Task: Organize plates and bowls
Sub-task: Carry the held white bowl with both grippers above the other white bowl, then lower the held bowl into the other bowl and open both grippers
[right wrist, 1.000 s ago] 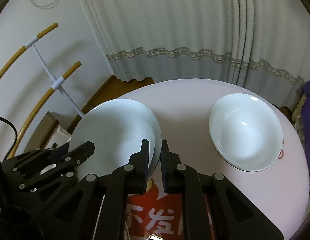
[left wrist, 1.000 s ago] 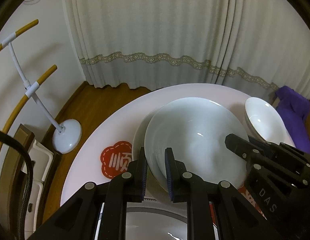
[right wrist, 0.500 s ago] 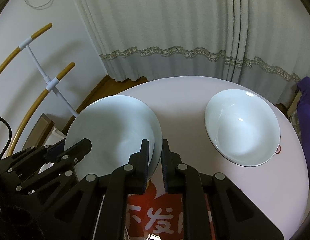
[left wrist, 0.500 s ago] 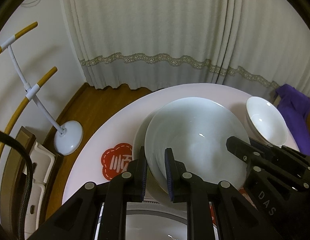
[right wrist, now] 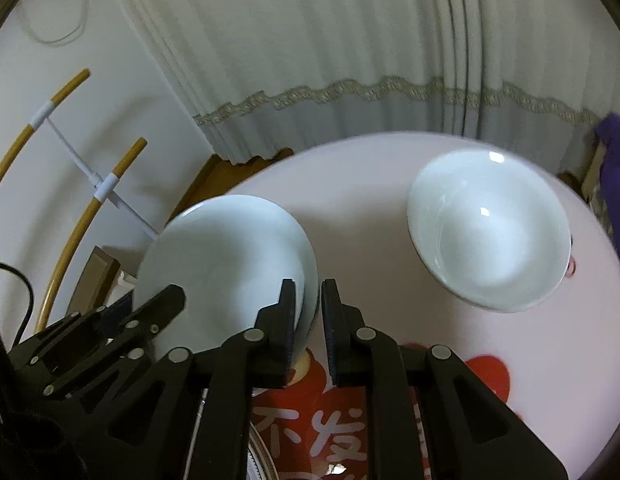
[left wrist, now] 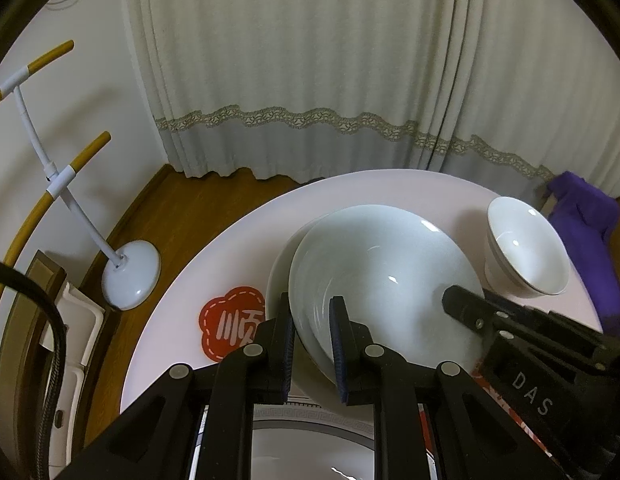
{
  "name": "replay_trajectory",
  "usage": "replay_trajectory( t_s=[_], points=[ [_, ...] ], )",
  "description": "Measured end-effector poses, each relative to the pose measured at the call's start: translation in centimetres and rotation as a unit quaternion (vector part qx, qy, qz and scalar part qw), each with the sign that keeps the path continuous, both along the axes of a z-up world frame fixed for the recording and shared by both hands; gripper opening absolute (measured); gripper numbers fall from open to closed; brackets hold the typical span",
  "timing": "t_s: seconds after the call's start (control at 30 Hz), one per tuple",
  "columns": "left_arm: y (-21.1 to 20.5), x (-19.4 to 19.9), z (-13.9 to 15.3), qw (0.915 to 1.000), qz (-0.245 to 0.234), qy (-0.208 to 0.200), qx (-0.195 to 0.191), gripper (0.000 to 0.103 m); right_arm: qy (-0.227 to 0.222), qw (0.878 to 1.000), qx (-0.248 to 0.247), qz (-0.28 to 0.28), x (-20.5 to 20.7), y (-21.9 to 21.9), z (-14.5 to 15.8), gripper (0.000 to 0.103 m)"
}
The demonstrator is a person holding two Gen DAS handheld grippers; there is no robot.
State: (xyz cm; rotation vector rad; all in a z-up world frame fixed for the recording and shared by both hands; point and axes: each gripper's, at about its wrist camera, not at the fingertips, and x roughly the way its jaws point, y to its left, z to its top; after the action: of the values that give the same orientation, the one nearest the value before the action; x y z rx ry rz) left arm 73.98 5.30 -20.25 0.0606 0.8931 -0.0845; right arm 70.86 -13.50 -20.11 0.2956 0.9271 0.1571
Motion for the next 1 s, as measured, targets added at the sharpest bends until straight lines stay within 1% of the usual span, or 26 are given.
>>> replay_trajectory(
  t_s=[0.07,0.13,0.2,0.43,1.0],
  points=[
    [-0.01,-0.02,-0.01,1.0000,0.000,0.000,0.000,0.013,0.005,1.000,0.013,-0.002,0.09,-0.22,-0.28,0.021],
    [-0.04,-0.03,0.02,1.0000,0.000,0.000,0.001,0.013,0.017,0.999,0.034,0.012,0.40,-0.09,-0.70,0.021],
    [-0.01,-0.02,0.00,1.0000,0.001,0.001,0.000,0.013,0.024,0.999,0.046,0.016,0.61,-0.17,-0.99,0.018],
    [-0.01,-0.09,0.00,1.0000,0.002,0.001,0.000,0.013,0.020,0.998,0.062,0.023,0.51,-0.61,-1.01,0.018],
    [0.02,-0.16,0.34,0.9999,0.010,0.009,-0.002,0.014,0.014,0.998,0.055,0.029,0.35,-0.19,-0.79,0.016]
  ],
)
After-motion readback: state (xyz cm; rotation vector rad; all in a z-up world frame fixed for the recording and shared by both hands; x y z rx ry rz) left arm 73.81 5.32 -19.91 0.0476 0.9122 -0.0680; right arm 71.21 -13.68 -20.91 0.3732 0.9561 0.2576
